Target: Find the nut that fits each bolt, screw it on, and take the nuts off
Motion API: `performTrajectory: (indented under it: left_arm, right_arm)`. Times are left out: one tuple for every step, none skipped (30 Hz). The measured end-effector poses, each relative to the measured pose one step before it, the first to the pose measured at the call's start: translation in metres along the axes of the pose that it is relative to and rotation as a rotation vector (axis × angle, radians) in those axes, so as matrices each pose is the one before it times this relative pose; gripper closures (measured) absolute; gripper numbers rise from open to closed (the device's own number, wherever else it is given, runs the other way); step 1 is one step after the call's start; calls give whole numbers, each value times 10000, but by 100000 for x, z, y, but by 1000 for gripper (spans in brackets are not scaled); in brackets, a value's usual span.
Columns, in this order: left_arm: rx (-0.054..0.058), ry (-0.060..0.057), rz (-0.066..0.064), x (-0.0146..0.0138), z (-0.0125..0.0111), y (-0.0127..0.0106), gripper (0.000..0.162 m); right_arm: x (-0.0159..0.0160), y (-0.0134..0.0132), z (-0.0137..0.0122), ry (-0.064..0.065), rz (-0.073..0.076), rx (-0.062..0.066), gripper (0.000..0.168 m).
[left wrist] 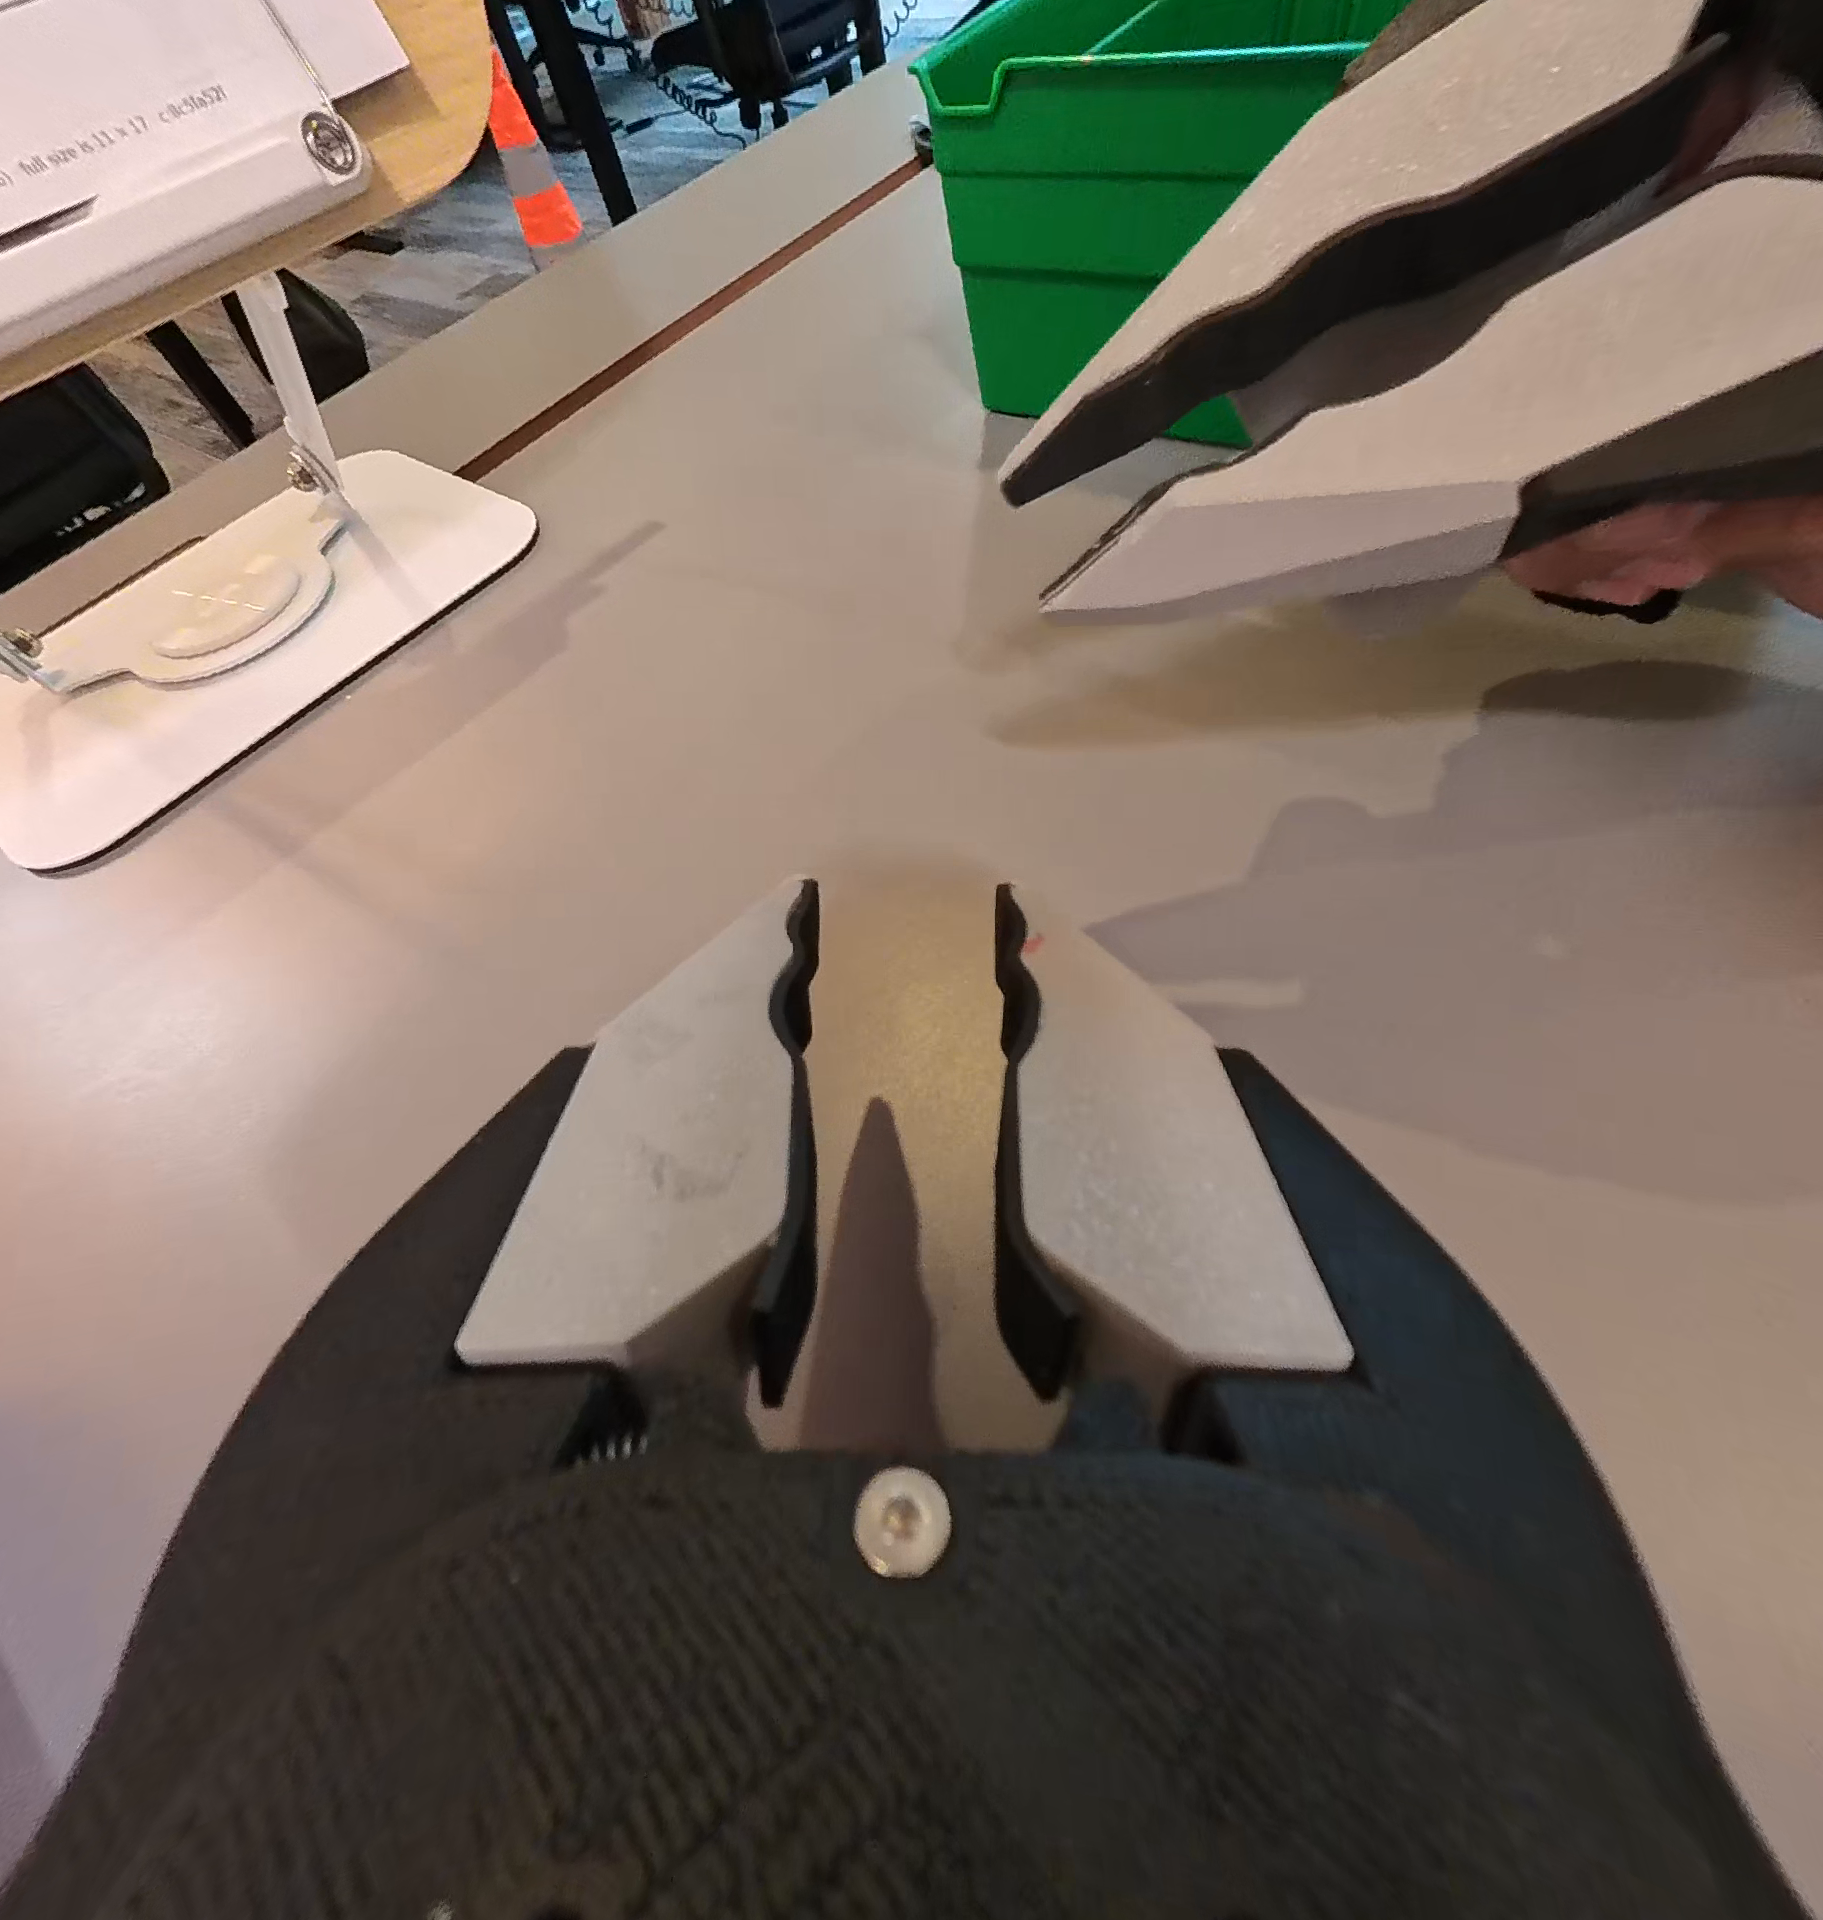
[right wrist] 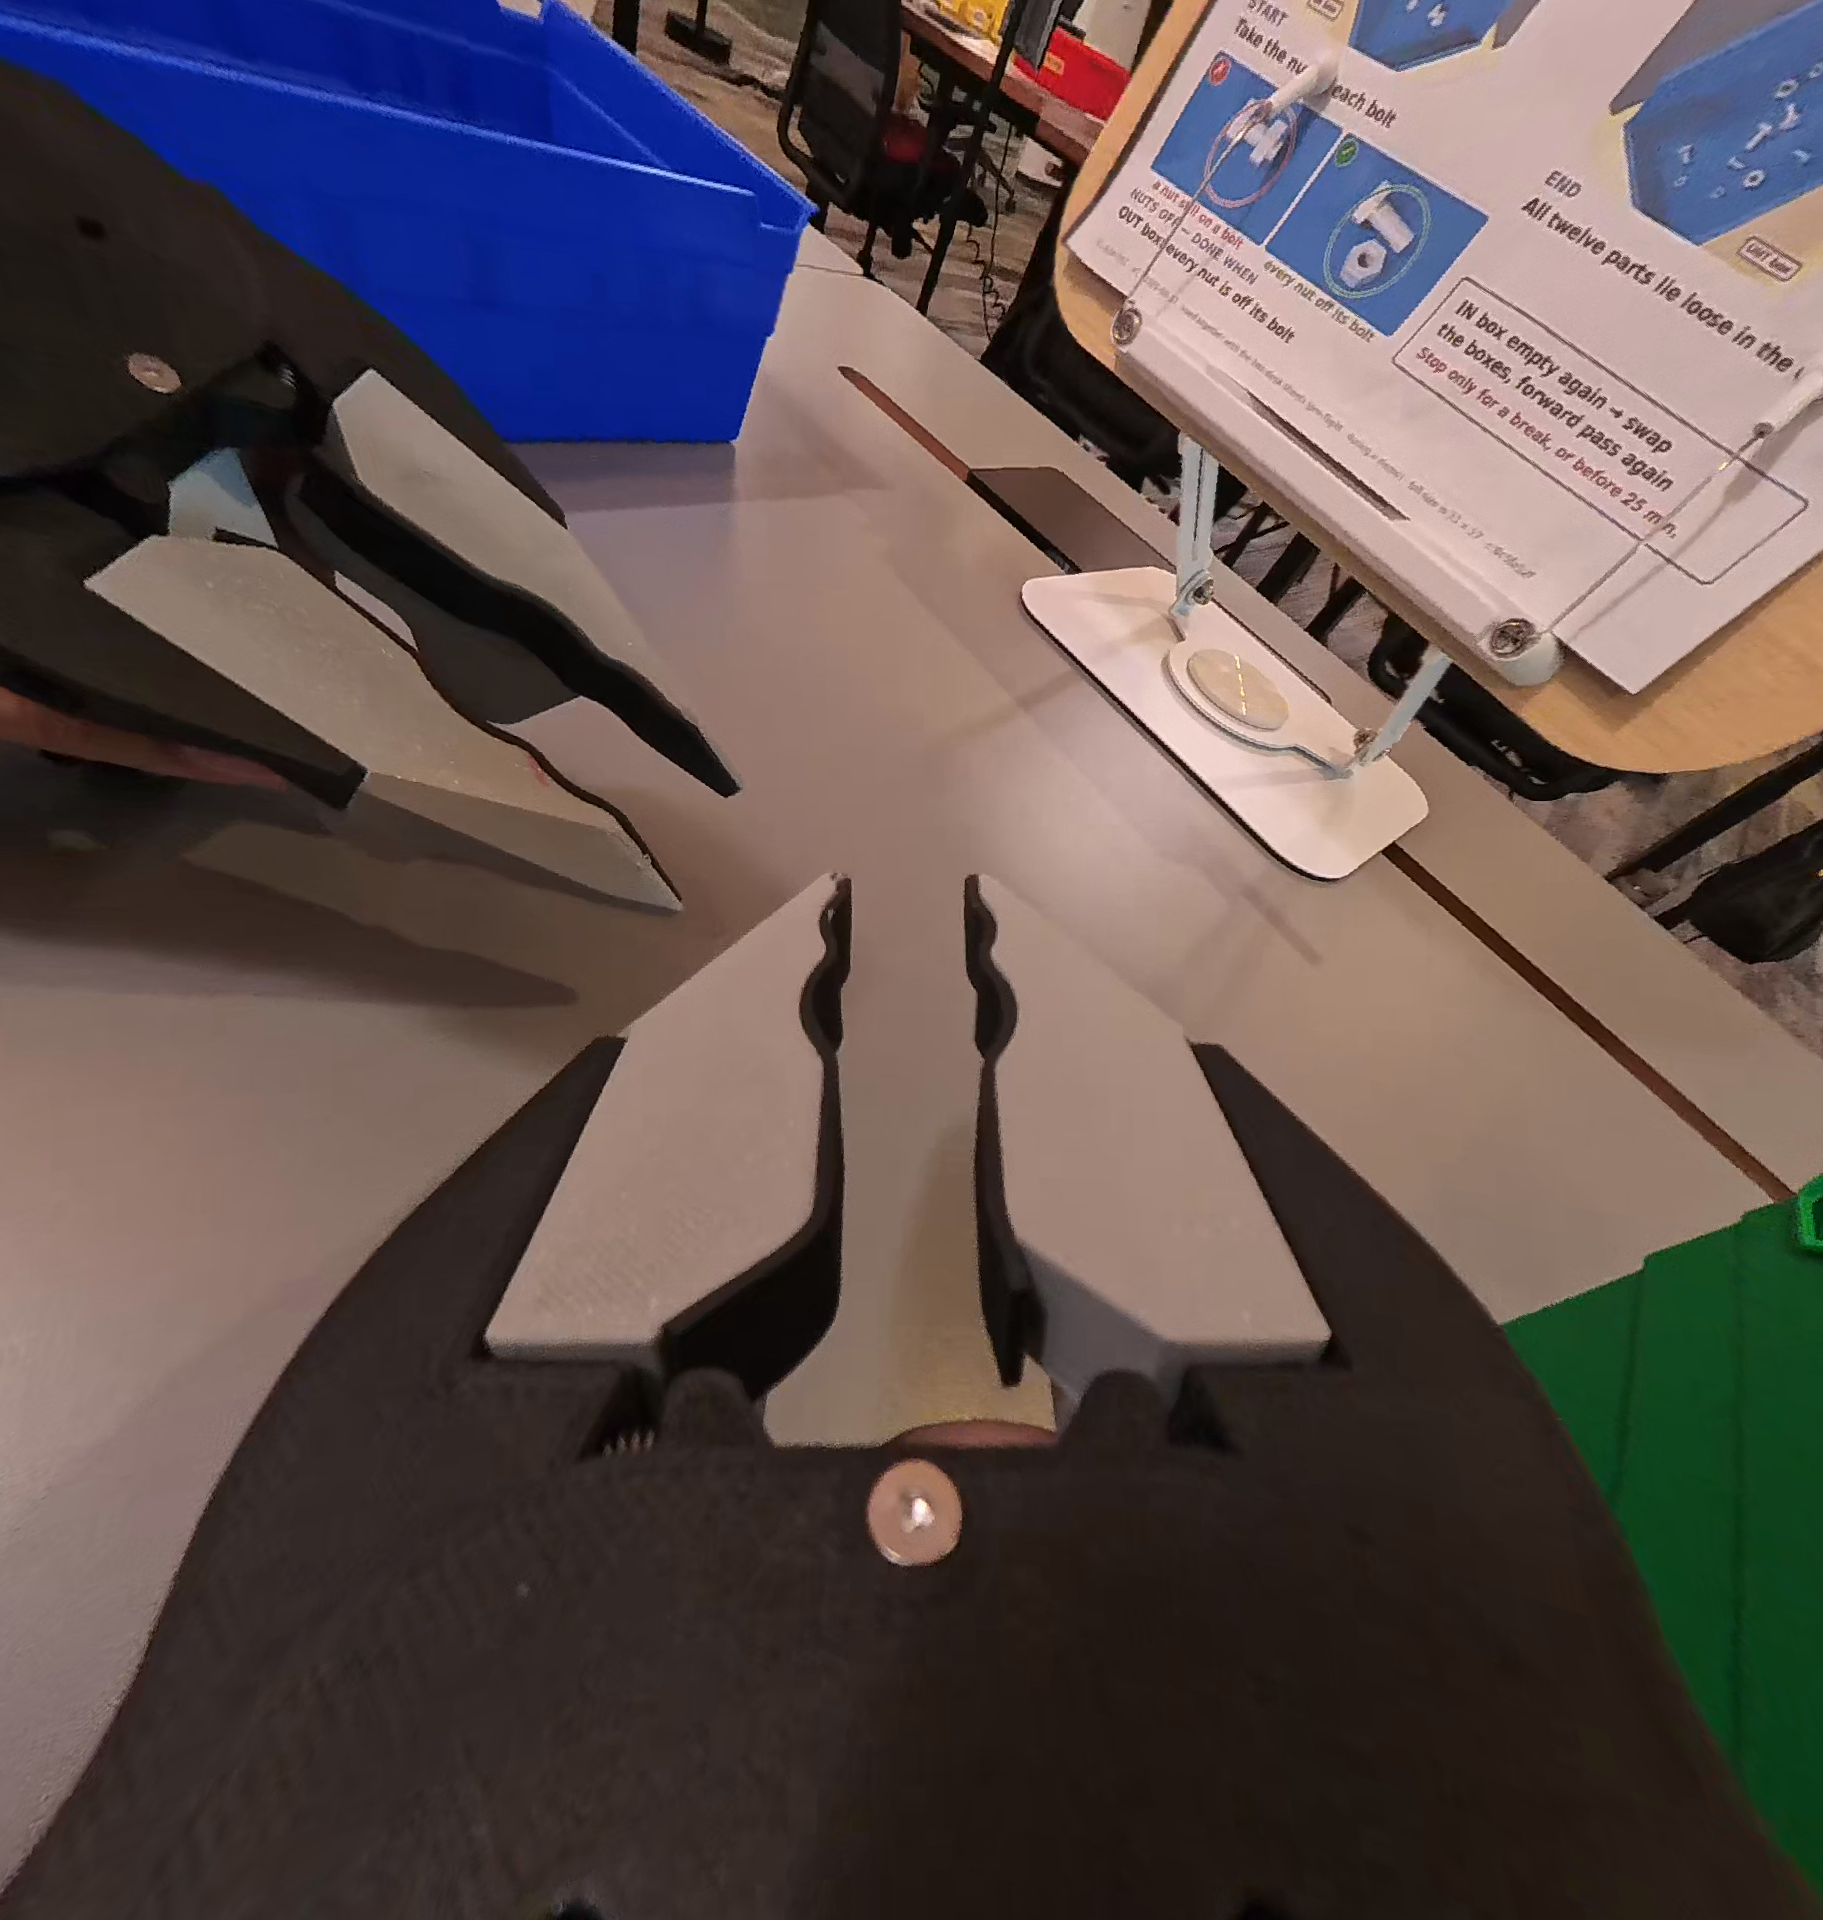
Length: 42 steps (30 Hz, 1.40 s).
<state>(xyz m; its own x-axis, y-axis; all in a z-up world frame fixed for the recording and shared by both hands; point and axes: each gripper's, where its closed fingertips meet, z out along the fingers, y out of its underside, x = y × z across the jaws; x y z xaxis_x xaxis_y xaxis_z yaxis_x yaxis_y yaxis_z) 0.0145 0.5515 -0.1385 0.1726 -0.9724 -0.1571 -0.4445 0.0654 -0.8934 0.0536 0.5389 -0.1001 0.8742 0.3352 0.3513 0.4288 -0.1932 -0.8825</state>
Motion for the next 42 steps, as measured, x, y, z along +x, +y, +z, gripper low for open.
performTrajectory:
  left_arm:
    - [-1,-1,27,27,-16,-11,131]
    - [3,1,33,32,-24,-13,131]
    - [7,8,38,53,-39,-47,131]
    - [13,7,37,69,-56,-70,131]
    - [36,2,47,82,-92,-129,131]
    - [56,-11,58,68,-103,-182,130]
    - [65,-11,46,66,-99,-181,130]
    - [48,23,17,81,-71,-144,130]
    - [14,34,-2,83,-38,-84,130]
    - [10,20,5,51,-35,-68,130]
    - [23,24,6,75,-43,-70,129]
    - [27,59,-13,135,-45,-85,129]
    - [20,88,-26,187,-27,-97,129]
    - [-5,80,-16,184,-18,-76,128]
    - [-12,42,26,158,-28,-107,127]
    - [0,14,86,141,-50,-122,127]
    - [1,-19,145,117,-84,-135,127]
    - [13,-105,274,48,-133,-164,127]
    - [71,-256,443,-96,-197,-249,127]
    - [114,-286,438,-123,-216,-283,130]
    - [79,-118,246,30,-149,-220,131]
    - [37,80,39,233,-69,-163,131]
    - [38,155,-64,258,-51,-148,131]
    - [36,119,-107,150,-80,-135,130]
    - [53,107,-129,95,-157,-172,129]
    - [130,135,-191,74,-298,-251,128]
    - [158,208,-304,69,-530,-283,128]
    - [137,251,-381,-27,-894,-291,126]
    - [105,251,-263,-124,-1295,-289,126]
    - [29,262,-68,-217,-1553,-213,129]
    - [-294,386,7,-164,-1727,229,132]
    - [-420,260,-184,-397,-1859,497,131]
    - [-264,236,-363,-406,-1864,409,127]
    - [-14,236,-384,-331,-1838,165,127]
    - [225,32,-328,-548,-1761,-76,127]
    - [181,-253,-225,-1001,-1660,14,128]
    - [-42,-530,-132,-1476,-1497,328,128]
    - [-202,-627,-87,-1719,-1262,582,128]
    - [-267,-501,-84,-1624,-990,705,128]
    - [-308,-348,-95,-1495,-717,791,128]
    - [-357,-276,-68,-1476,-490,909,128]
    - [-369,-238,-25,-1469,-291,971,128]
  right_arm:
    - [-12,87,58,27,-42,-32,150]
    - [-31,151,90,-6,13,-56,150]
    - [-14,183,122,-26,50,-69,150]
    - [-7,213,146,-30,66,-67,150]
    - [-24,224,164,-43,70,-73,150]
    - [-48,240,163,-51,65,-75,150]
    - [-60,199,160,-42,47,-62,149]
    - [-59,184,153,-28,20,-49,149]
    - [-61,201,145,-7,-9,-69,149]
    - [0,203,144,37,-32,-77,149]
    - [5,186,145,50,-43,-71,149]
    - [10,191,142,43,-41,-70,149]
    - [40,162,124,59,-30,-52,149]
    - [81,120,99,61,-14,-28,149]
    - [55,89,92,29,13,-4,149]
    - [60,83,96,7,48,11,149]
    - [71,56,94,-2,74,30,149]
    - [91,66,105,-2,94,28,149]
    - [196,96,105,43,121,19,149]
    - [232,117,111,50,145,10,149]
    - [241,122,112,22,173,-40,149]
    - [255,25,71,21,177,-8,148]
    - [224,-37,46,-2,182,43,148]
    - [153,15,61,-60,204,-10,148]
    - [107,76,71,-87,205,-49,146]
    - [69,71,38,-96,174,-51,144]
    - [19,1,-18,-89,123,0,144]
    - [-75,-31,-88,-99,80,34,144]
    - [-179,-7,-113,-105,41,19,144]
    - [-266,53,-107,-110,-7,-16,144]
    - [-379,95,-89,-140,-78,-60,144]
    - [-406,175,-23,-130,-144,-125,144]
    - [-283,186,-5,-33,-159,-173,144]
    - [-218,0,-10,-2,-143,-102,144]
    - [-322,-261,-60,-81,-106,44,144]
    - [-372,-358,-114,-136,-39,109,144]
    - [-380,-334,-161,-155,21,110,144]
    - [-333,-272,-201,-136,48,89,144]
    - [-268,-252,-247,-101,28,92,144]
    - [-168,-245,-284,-51,3,92,144]
    - [-115,-280,-306,-7,-48,123,144]
    - [0,-265,-308,59,-71,117,144]
